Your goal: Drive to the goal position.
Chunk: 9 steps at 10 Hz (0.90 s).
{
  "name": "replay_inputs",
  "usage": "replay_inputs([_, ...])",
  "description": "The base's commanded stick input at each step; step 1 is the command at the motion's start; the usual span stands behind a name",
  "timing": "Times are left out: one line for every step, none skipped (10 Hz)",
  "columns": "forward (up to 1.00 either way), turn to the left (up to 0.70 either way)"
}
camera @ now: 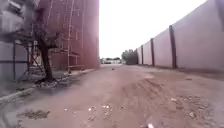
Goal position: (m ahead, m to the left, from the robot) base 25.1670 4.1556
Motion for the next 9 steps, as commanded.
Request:
replay_inputs([1.0,0.4])
replay_inputs([1.0,0.0])
replay_inputs([1.0,0.0])
replay_inputs([1.0,0.0])
replay_inputs([1.0,0.12])
replay_inputs([1.0,0.35])
replay_inputs([1.0,0.21])
replay_inputs([1.0,0.0])
replay_inputs([1.0,0.0])
